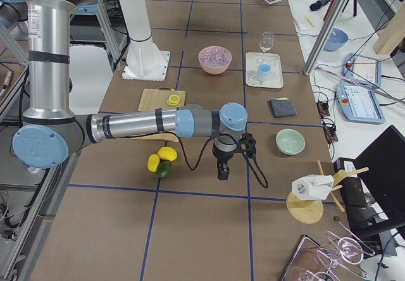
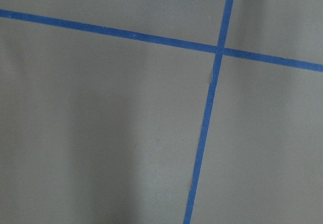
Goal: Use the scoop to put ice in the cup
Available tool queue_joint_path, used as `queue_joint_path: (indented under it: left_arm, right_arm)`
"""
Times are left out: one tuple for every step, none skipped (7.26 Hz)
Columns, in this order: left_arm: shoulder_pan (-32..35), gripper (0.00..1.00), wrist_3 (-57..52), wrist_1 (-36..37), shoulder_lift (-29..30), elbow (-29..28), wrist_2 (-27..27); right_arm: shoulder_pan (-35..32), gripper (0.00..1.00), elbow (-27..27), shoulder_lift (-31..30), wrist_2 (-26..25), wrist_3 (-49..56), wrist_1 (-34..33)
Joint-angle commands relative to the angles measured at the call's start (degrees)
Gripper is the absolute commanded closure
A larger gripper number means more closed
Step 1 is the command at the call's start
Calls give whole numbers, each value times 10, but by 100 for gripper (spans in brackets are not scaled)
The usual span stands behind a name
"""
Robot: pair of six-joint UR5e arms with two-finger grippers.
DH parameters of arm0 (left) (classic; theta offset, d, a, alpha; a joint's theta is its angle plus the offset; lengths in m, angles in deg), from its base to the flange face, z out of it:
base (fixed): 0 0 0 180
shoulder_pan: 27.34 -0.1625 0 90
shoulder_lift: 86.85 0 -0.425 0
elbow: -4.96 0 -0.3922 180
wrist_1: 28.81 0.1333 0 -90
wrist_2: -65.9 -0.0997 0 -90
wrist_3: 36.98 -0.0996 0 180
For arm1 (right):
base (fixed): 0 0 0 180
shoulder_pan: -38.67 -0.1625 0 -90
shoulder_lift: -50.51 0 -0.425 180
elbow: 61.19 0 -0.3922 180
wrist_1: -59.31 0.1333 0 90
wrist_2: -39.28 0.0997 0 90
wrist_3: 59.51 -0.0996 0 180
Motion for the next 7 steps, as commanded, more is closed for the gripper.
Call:
queue_joint_path:
  left_arm:
    - [0, 0, -3, 0, 1, -1, -1]
    - [0, 0, -4, 0, 2, -2, -1]
    - [4, 0, -5, 0, 2, -6, -1]
    - [8, 0, -6, -1, 1, -7, -4]
    - [8, 0, -5, 0, 1, -7, -3]
    - [8, 0, -6, -1, 2, -8, -3]
    - [8, 0, -5, -1, 6, -8, -2]
  right_arm:
    - [0, 0, -1, -1, 0, 0, 0]
    - [0, 0, -1, -1, 1, 0, 0]
    - [0, 0, 0, -1, 1, -1, 0]
    - [0, 0, 5, 2, 5, -14, 0]
    - [0, 0, 6, 7, 6, -45, 0]
    - [0, 0, -2, 8, 7, -107, 2]
    - [0, 0, -6, 8, 6, -114, 3]
